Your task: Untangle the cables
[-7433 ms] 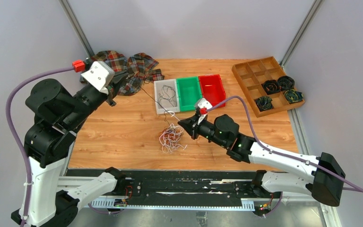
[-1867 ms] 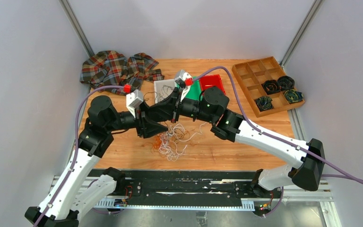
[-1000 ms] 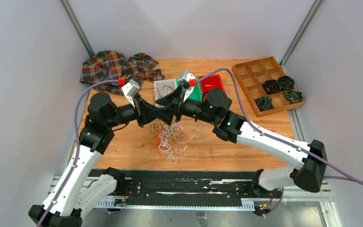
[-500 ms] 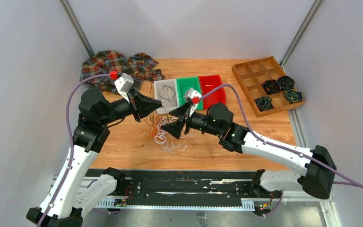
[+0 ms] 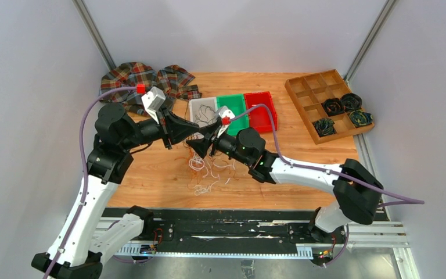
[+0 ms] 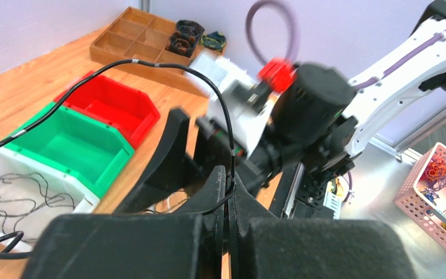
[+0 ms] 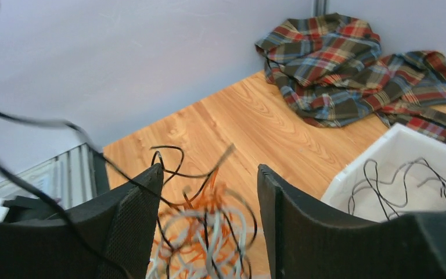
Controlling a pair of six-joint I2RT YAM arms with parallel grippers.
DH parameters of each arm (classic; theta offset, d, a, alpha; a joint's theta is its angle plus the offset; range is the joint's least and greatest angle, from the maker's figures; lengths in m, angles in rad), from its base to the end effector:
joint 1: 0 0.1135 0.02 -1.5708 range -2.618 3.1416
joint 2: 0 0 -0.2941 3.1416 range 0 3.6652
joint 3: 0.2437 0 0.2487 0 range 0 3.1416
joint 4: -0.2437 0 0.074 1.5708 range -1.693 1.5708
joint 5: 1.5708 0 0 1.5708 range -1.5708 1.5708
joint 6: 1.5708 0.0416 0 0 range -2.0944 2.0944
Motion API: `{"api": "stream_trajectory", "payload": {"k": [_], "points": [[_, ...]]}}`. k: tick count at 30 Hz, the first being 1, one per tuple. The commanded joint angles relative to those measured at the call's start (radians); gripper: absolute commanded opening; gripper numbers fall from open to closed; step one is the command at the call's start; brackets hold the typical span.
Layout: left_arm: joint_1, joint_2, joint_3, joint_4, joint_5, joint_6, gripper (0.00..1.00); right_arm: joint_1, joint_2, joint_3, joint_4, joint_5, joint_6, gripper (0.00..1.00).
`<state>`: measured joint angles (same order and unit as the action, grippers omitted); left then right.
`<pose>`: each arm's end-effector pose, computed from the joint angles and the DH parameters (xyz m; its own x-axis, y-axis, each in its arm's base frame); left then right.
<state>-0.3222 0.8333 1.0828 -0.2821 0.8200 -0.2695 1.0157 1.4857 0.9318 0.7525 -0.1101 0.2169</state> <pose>0.1266 -0.0743 0.4456 -0.2719 -0.1007 -0.9570 0.8681 0.4035 -0.2891 0.1779 0.2955 0.3534 -0.0925 0.2568 -0.9620 -0.9027 0.3861 0.1898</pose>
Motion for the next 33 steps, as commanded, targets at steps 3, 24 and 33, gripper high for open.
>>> {"api": "stream_trajectory", "payload": {"k": [3,24,33], "points": [[0.006,0.02,0.121,-0.008,0.052,0.013,0.01,0.01,0.117,-0.113,0.188,0.112,0.054,0.61],[0.006,0.062,0.403,-0.025,-0.015,0.137,0.0,0.015,0.245,-0.263,0.246,0.216,0.239,0.59],[0.006,0.113,0.451,-0.076,-0.107,0.23,0.0,0.017,0.087,-0.348,0.171,0.275,0.197,0.66]]}}
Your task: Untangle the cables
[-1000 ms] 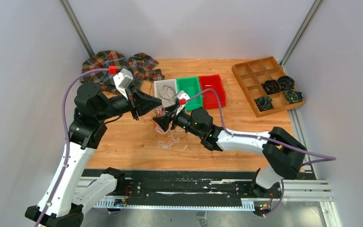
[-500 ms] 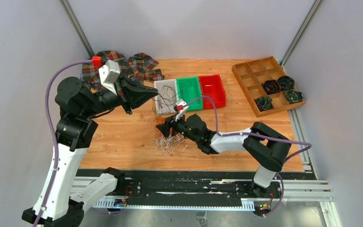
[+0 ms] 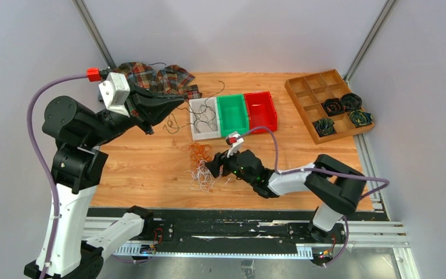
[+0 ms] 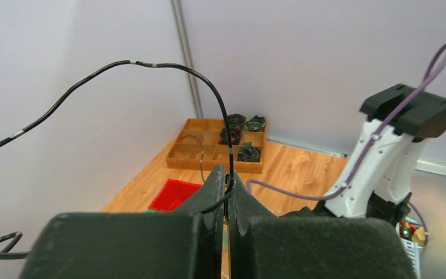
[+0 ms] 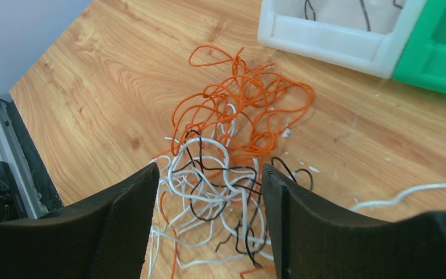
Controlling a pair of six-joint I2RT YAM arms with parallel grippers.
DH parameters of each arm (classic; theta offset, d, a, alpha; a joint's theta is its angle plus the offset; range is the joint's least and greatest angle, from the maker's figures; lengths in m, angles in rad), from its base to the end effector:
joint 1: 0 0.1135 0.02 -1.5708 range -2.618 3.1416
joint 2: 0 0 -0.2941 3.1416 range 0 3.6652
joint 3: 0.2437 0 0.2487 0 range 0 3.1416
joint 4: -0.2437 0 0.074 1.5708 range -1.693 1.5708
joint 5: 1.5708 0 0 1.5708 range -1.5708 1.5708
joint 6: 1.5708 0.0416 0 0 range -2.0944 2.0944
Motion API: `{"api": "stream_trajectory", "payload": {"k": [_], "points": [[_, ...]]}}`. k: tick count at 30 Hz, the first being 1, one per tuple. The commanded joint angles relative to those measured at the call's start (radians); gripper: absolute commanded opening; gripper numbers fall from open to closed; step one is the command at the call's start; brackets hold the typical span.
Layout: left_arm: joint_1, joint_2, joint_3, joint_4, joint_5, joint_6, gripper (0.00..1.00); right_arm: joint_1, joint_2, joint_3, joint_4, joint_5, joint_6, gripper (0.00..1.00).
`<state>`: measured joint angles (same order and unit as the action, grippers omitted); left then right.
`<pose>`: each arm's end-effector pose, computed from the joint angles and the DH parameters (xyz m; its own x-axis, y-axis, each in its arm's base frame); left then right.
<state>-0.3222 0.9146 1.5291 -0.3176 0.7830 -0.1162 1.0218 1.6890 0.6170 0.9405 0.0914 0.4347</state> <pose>0.0876 -0.0602 0.5650 0.1754 -0.1452 -0.9737 0.8906 0.4449 0.0941 0.1792 0.2857 0.2072 -0.3999 0.1499 -0.9042 -0.6988 0.5884 0.4066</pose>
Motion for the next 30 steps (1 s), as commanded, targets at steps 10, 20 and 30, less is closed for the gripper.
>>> {"api": "stream_trajectory", "payload": {"k": [10,20,30], "points": [[0.006,0.141,-0.145,-0.027,-0.275,0.194,0.01,-0.114,-0.416,0.099,-0.393,0.166,-0.186,0.72],[0.005,0.23,-0.204,-0.037,-0.281,0.236,0.01,-0.282,-0.413,0.295,-0.46,-0.074,-0.283,0.76],[-0.008,0.399,-0.161,-0.135,-0.295,0.317,0.0,-0.38,-0.227,0.484,-0.454,-0.186,-0.205,0.7]]}}
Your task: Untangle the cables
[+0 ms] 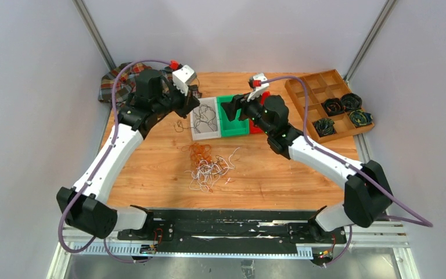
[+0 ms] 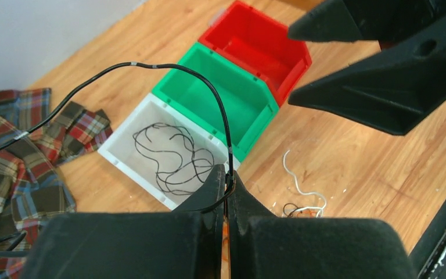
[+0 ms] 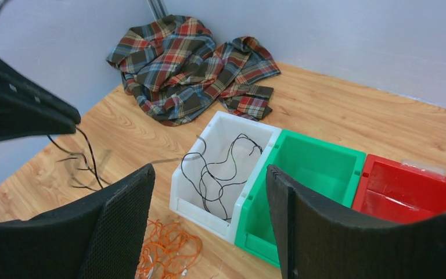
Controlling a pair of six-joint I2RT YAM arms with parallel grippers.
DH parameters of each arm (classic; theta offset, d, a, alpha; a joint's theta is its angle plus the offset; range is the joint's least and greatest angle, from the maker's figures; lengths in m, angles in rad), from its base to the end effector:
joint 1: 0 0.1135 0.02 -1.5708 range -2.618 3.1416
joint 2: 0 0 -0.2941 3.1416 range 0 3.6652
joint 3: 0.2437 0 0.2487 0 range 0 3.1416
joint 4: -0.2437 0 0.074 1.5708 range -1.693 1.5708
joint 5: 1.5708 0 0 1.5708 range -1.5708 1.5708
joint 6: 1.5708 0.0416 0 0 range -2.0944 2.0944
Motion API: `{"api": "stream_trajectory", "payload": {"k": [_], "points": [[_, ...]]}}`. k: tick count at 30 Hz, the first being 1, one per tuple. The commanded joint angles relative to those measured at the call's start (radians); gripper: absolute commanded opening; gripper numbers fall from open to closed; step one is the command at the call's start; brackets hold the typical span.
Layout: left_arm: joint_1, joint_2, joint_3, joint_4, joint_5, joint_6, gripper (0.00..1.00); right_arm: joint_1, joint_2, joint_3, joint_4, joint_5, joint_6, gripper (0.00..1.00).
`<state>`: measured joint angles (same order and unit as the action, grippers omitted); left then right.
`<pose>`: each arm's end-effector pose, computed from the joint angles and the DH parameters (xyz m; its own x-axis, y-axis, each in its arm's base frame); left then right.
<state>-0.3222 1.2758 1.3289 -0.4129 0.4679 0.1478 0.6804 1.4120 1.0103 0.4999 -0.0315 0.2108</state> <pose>0.2562 -0.1053 0.4285 -0.2297 0.2153 -0.9491 0.7248 0.6887 -0.0192 0.2589 0.2112 0.3761 -0.0621 0.2188 -0.9738 -0.6546 0.7276 0.2052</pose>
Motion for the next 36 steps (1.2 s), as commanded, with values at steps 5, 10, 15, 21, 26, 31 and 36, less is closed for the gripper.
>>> {"api": "stream_trajectory", "payload": {"k": [5,10,15,21,26,31,36], "points": [[-0.051,0.228,0.189,-0.117,-0.051,0.096,0.0,-0.061,0.02,0.072,-0.033,-0.006,0.03,0.69],[-0.076,0.406,0.285,-0.105,-0.239,0.104,0.0,-0.087,-0.033,-0.041,0.012,0.031,0.051,0.67],[-0.077,0.501,0.294,-0.009,-0.329,0.125,0.0,-0.13,-0.057,-0.118,0.046,0.014,0.088,0.63],[-0.076,0.598,0.331,0.06,-0.376,0.133,0.0,-0.153,-0.039,-0.145,0.045,-0.004,0.103,0.57],[-0.076,0.687,0.388,0.107,-0.371,0.083,0.0,-0.164,-0.056,-0.163,0.047,0.008,0.105,0.54],[-0.085,0.776,0.535,0.08,-0.299,-0.015,0.01,-0.177,-0.052,-0.181,0.048,0.005,0.103,0.53],[-0.086,0.768,0.459,0.161,-0.264,-0.064,0.01,-0.186,-0.042,-0.201,0.075,-0.002,0.126,0.51]]}}
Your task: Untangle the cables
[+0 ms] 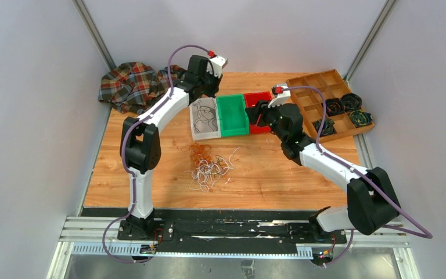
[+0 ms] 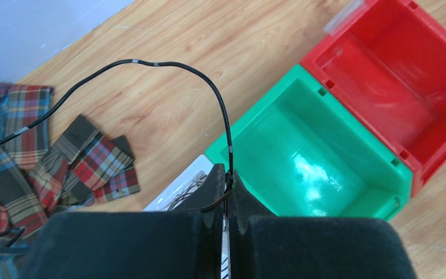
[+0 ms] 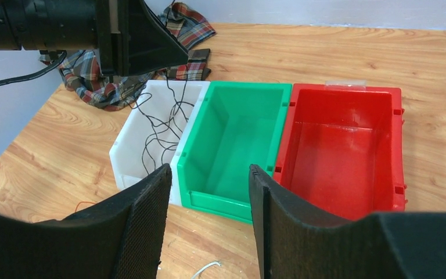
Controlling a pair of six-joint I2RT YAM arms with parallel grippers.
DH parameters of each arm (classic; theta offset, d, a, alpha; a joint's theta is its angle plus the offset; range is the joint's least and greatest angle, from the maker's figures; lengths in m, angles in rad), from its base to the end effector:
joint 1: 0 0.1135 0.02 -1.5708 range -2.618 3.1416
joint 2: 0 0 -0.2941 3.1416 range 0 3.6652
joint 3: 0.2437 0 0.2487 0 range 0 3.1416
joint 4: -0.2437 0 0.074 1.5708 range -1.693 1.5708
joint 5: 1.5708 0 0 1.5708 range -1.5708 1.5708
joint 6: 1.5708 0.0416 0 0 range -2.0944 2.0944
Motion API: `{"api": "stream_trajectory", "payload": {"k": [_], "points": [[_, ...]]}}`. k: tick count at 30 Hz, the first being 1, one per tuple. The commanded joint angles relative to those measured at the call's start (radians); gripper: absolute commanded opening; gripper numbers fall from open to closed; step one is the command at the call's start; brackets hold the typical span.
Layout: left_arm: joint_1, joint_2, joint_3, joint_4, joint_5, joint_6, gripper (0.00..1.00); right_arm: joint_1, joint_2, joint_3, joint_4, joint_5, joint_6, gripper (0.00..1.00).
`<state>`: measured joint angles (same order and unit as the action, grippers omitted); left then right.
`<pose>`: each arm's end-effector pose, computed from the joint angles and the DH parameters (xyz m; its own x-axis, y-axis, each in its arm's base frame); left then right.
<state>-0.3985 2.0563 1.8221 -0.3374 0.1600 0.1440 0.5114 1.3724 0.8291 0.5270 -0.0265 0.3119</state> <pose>0.4607 -0.2012 0.3137 -0.4207 0.3309 -0.8447 0.5729 0.8189 0.0354 0.2744 0.1552 0.3265 -0.1707 0.2560 -0.9515 -0.4832 0.8198 0.3072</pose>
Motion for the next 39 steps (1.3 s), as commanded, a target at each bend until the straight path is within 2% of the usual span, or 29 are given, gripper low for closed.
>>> {"api": "stream_trajectory", "payload": {"k": [1,7,16,22,27,31,36,39], "points": [[-0.006,-0.012,-0.05,0.093,0.045,-0.06,0.0,-0.017,0.0,-0.024,0.053,-0.008,0.028,0.51],[0.041,-0.009,-0.157,0.158,0.077,-0.086,0.0,-0.017,0.008,-0.034,0.063,-0.014,0.038,0.49],[0.058,-0.078,-0.381,0.331,0.047,0.016,0.0,-0.017,0.034,-0.018,0.047,-0.041,0.05,0.48],[0.058,-0.081,-0.42,0.333,0.037,0.075,0.0,-0.017,0.052,-0.013,0.048,-0.052,0.062,0.47],[0.056,-0.04,-0.325,0.237,0.072,0.078,0.02,-0.019,0.052,-0.008,0.045,-0.063,0.074,0.49],[0.057,-0.093,-0.293,0.135,0.168,0.055,0.23,-0.017,0.047,0.001,0.035,-0.063,0.07,0.56],[0.058,-0.214,-0.331,0.038,0.262,0.073,0.7,-0.018,0.059,0.026,0.029,-0.068,0.068,0.6],[0.064,-0.287,-0.353,-0.022,0.286,0.091,0.78,-0.017,0.072,0.054,0.011,-0.068,0.053,0.6]]}}
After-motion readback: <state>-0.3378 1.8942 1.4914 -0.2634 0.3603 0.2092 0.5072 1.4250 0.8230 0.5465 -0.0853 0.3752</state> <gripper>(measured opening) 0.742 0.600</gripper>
